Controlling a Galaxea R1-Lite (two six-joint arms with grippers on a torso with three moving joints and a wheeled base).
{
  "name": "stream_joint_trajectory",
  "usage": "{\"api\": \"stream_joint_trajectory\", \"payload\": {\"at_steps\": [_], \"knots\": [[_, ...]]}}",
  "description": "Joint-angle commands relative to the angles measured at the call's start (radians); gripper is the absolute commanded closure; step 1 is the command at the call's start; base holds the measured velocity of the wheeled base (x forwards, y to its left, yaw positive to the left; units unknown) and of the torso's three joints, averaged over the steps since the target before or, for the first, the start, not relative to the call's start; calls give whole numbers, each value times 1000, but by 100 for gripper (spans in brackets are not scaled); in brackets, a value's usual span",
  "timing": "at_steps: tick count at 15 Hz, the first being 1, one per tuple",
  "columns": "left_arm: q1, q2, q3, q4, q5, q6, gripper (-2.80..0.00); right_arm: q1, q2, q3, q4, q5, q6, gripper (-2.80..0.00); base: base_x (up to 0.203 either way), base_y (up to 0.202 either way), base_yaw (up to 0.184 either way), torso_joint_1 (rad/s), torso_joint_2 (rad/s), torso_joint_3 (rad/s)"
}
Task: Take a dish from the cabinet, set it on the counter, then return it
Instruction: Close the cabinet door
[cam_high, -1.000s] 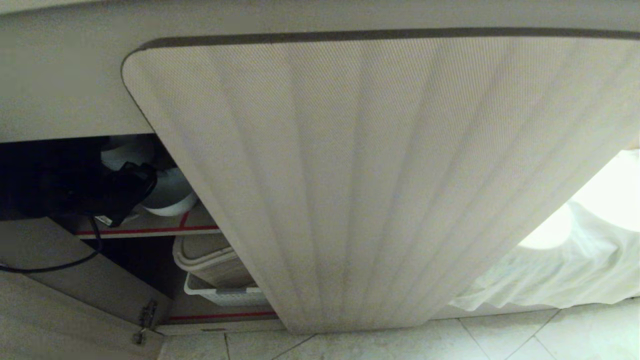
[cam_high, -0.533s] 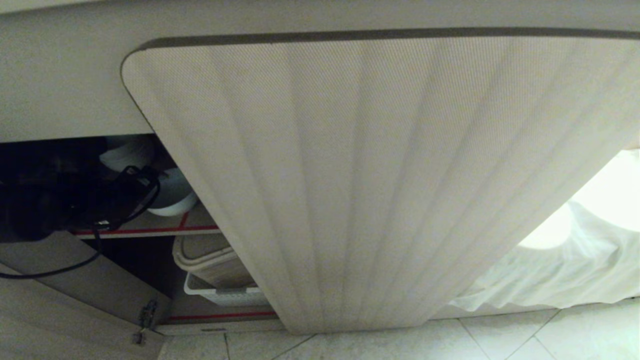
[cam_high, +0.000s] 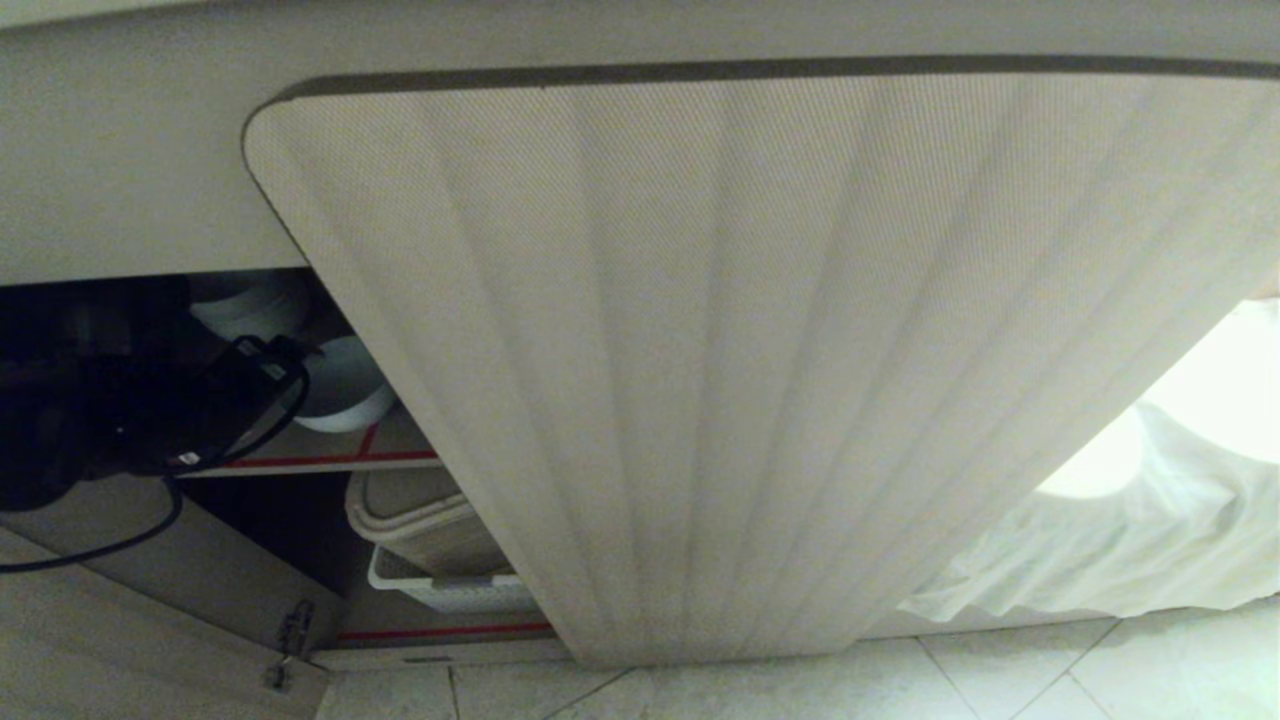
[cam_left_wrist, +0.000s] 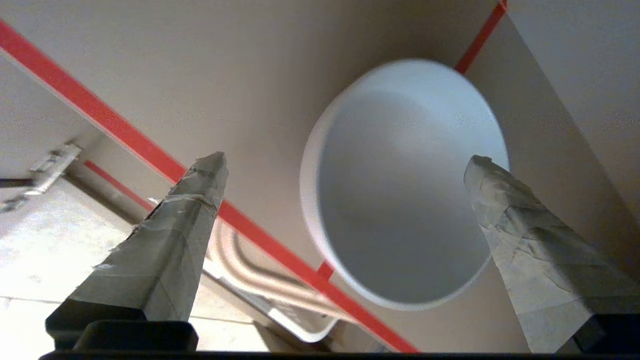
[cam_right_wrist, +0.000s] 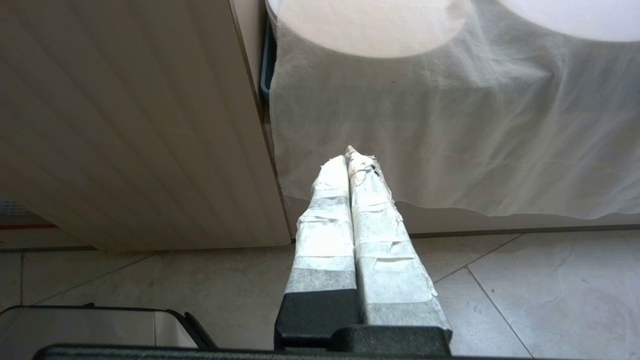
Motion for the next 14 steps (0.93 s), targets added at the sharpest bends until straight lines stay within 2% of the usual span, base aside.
{"api": "stream_joint_trajectory", "payload": {"at_steps": [1, 7, 9, 12, 14], "knots": [[-9, -44, 24, -3, 3, -2, -280, 1, 0, 0, 0, 0, 0, 0, 0, 0, 0, 0, 0, 0], [-34, -104, 100, -43, 33, 8, -280, 0, 0, 0, 0, 0, 0, 0, 0, 0, 0, 0, 0, 0], [-38, -131, 141, -48, 35, 64, -280, 1, 0, 0, 0, 0, 0, 0, 0, 0, 0, 0, 0, 0], [-38, -153, 173, -106, 34, 83, -280, 0, 0, 0, 0, 0, 0, 0, 0, 0, 0, 0, 0, 0], [-37, -174, 218, -135, 36, 128, -280, 0, 0, 0, 0, 0, 0, 0, 0, 0, 0, 0, 0, 0]]}}
